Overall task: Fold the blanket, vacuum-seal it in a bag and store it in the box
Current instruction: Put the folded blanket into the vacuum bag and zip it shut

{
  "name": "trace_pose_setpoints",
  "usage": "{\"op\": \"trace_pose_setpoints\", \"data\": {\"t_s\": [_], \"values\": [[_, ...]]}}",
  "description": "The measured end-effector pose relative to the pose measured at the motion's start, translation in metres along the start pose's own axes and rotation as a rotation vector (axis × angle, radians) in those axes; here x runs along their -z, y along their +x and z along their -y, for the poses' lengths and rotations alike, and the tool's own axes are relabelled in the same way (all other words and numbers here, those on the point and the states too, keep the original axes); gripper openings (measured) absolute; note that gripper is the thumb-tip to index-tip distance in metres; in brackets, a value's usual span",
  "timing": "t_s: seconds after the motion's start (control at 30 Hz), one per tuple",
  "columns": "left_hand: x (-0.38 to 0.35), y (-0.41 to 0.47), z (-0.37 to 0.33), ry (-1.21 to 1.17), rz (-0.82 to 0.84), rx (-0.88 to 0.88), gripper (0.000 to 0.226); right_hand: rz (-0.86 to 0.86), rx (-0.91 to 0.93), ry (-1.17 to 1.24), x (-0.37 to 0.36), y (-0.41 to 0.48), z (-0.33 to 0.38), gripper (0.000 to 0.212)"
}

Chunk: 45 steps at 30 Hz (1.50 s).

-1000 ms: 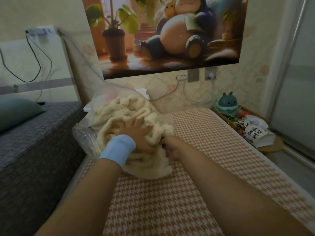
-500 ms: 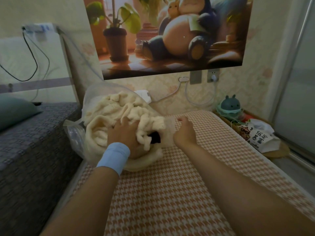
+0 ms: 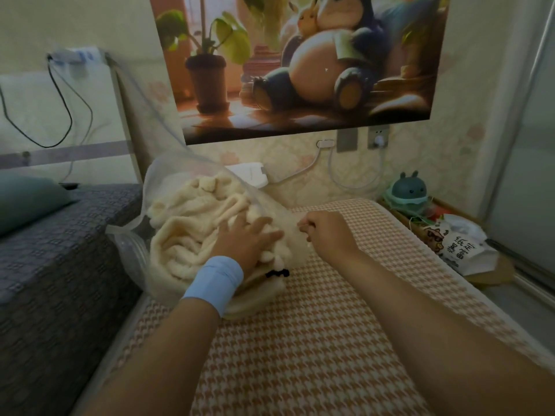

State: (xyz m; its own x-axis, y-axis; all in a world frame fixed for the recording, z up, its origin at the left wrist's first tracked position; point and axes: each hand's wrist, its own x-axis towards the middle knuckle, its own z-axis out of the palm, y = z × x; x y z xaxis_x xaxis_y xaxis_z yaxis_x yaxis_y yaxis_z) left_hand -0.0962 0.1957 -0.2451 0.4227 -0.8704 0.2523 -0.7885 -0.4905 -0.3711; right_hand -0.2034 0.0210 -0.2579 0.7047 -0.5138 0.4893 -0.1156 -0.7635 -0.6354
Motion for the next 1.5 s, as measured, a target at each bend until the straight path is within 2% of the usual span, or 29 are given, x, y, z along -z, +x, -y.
{"op": "trace_pose_setpoints", "data": {"t_s": [0.1,0.17,0.23,0.3,0.37,0.43,0.6,0.67,0.77,0.83,0.9,0.93,1.0,1.03,1.07,1.1,1.17,1.2,1.23,1.3,1.37,1.47,1.5], "values": [[0.001,-0.008,-0.006,-0.032,-0.048,0.074,0.058,0.042,0.017,-0.047,0.035,-0.015,0.003,0.01],[0.005,-0.009,-0.013,-0.068,-0.072,0.194,0.061,0.089,0.047,-0.094,0.054,-0.029,0.005,0.01],[0.011,-0.008,-0.022,-0.133,-0.116,0.334,0.062,0.065,0.058,-0.103,0.075,-0.043,0.004,0.01],[0.016,-0.003,-0.036,-0.194,-0.165,0.394,0.057,0.064,0.038,-0.07,0.096,-0.055,-0.002,0.013],[0.014,0.007,-0.053,-0.239,-0.121,0.355,0.058,0.085,0.024,-0.067,0.114,-0.068,-0.01,0.016],[0.013,0.016,-0.07,-0.307,-0.009,0.251,0.063,0.107,0.005,-0.12,0.124,-0.079,-0.016,0.016],[0.01,0.022,-0.102,-0.302,0.304,0.034,0.075,0.225,0.016,-0.498,0.113,-0.089,-0.014,0.011],[0.023,0.016,-0.106,-0.282,0.422,-0.019,0.077,0.229,0.067,-0.508,0.1,-0.091,-0.002,0.037],[0.064,0.004,-0.096,-0.254,0.513,-0.148,0.074,0.178,0.086,-0.361,0.078,-0.09,0.018,0.067],[0.09,-0.01,-0.078,-0.454,0.439,-0.086,0.054,0.217,0.06,-0.307,0.063,-0.089,0.026,0.076],[0.104,-0.024,-0.053,-0.681,0.163,0.09,0.031,0.305,0.034,-0.329,0.052,-0.089,0.029,0.083],[0.107,-0.031,-0.04,-0.741,-0.003,0.197,0.03,0.354,0.032,-0.364,0.048,-0.09,0.027,0.083],[0.104,-0.046,-0.015,-0.638,-0.228,0.363,0.03,0.381,0.033,-0.463,0.045,-0.093,0.025,0.075],[0.1,-0.052,-0.003,-0.471,-0.236,0.416,0.026,0.328,0.062,-0.541,0.044,-0.094,0.026,0.07],[0.091,-0.057,0.007,-0.301,-0.159,0.462,0.021,0.237,0.129,-0.626,0.042,-0.095,0.029,0.066],[0.08,-0.06,0.016,-0.183,-0.051,0.504,0.02,0.122,0.255,-0.686,0.042,-0.096,0.036,0.062],[0.06,-0.064,0.029,-0.086,0.135,0.565,0.029,-0.006,0.625,-0.621,0.031,-0.1,0.049,0.051],[0.057,-0.066,0.034,-0.103,0.185,0.59,0.035,0.041,0.779,-0.575,0.02,-0.104,0.056,0.05],[0.055,-0.067,0.038,-0.15,0.217,0.601,0.041,0.148,0.85,-0.598,0.009,-0.11,0.061,0.056],[0.056,-0.066,0.045,-0.262,0.242,0.585,0.05,0.327,0.782,-0.771,-0.017,-0.12,0.06,0.072],[0.058,-0.066,0.045,-0.341,0.169,0.564,0.05,0.383,0.642,-0.919,-0.035,-0.113,0.047,0.071],[0.053,-0.072,0.052,-0.435,-0.138,0.604,0.031,0.363,0.472,-1.066,-0.045,-0.081,0.037,0.064],[0.049,-0.076,0.058,-0.411,-0.247,0.615,0.022,0.413,0.377,-1.116,-0.043,-0.069,0.038,0.068]]}}
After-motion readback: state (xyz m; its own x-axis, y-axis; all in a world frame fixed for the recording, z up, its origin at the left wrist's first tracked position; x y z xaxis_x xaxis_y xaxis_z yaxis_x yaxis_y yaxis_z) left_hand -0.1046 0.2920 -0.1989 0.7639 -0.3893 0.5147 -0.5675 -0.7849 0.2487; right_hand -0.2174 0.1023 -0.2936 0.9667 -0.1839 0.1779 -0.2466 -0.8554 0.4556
